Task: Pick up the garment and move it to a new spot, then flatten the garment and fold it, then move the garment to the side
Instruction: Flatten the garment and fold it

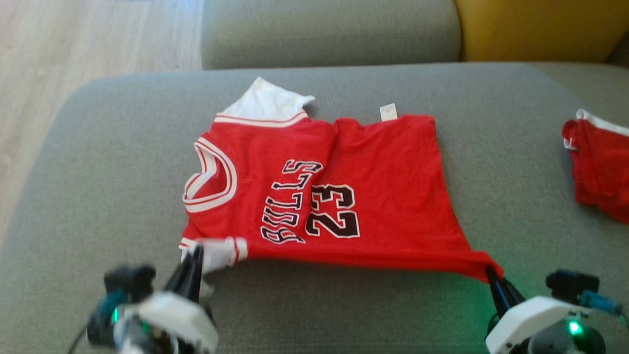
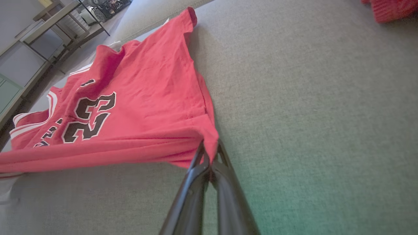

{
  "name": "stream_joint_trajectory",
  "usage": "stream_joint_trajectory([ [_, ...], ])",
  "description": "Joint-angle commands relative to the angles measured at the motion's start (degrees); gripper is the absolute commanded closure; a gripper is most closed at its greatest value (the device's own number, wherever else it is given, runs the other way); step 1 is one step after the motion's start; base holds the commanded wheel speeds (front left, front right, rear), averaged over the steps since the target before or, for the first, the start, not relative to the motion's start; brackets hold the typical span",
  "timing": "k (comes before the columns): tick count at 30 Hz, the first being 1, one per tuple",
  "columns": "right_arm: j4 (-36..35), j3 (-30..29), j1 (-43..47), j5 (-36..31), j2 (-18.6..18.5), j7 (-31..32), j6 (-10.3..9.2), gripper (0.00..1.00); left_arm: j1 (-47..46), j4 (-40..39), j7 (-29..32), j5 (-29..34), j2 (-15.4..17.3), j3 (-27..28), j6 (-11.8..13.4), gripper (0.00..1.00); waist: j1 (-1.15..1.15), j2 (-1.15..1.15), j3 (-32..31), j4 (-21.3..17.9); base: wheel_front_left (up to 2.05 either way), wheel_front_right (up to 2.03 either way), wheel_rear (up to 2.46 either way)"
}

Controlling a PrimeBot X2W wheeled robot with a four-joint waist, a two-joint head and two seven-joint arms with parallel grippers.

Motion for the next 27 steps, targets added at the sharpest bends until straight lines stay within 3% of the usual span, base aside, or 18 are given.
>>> stream_joint_trajectory([
  [1,-3.24,0.15,-3.00,-0.21,-0.95,1.14,-0.05,1.00,-5.96,-0.70,0.41,0.54,1.71,2.42,-0.41,1.00,0.01,0.00,1.94,-0.34,0.00,0.00,0.00],
  [8,-4.12,2.35,-10.32,-1.40,-0.93,5.06,-0.05,1.00,-17.95,6.65,3.90,1.76,3.11,0.16,-3.78,1.00,0.01,0.00,7.28,-0.81,0.00,0.00,0.00],
  [18,2.18,6.09,-20.54,-1.90,-0.92,1.89,-0.05,1.00,-29.81,20.27,5.07,1.01,3.17,-0.54,-7.18,1.00,0.01,0.00,13.05,-0.85,0.00,0.00,0.00],
  [19,2.88,6.41,-21.03,-1.84,-0.92,1.36,-0.05,0.67,-30.36,21.40,4.91,0.73,3.07,-0.52,-7.55,0.67,0.01,0.00,13.36,-0.86,0.00,0.00,0.00],
  [20,3.36,6.83,-21.38,-1.73,-0.92,0.66,-0.05,0.00,-30.79,22.27,4.31,0.65,3.03,-0.49,-7.79,0.04,0.01,0.00,13.60,-0.84,0.00,0.00,0.00],
  [21,3.73,7.14,-21.51,-1.47,-0.92,-0.20,-0.05,0.00,-31.00,22.83,3.15,0.49,2.85,-0.32,-7.92,0.00,0.01,0.00,13.70,-0.81,0.00,0.00,0.00],
  [27,2.71,7.86,-19.59,-0.72,-0.92,-5.93,-0.05,0.00,-28.87,22.71,-4.87,-0.66,1.54,1.53,-7.37,0.00,0.01,0.00,12.98,-0.42,0.00,0.00,0.00],
])
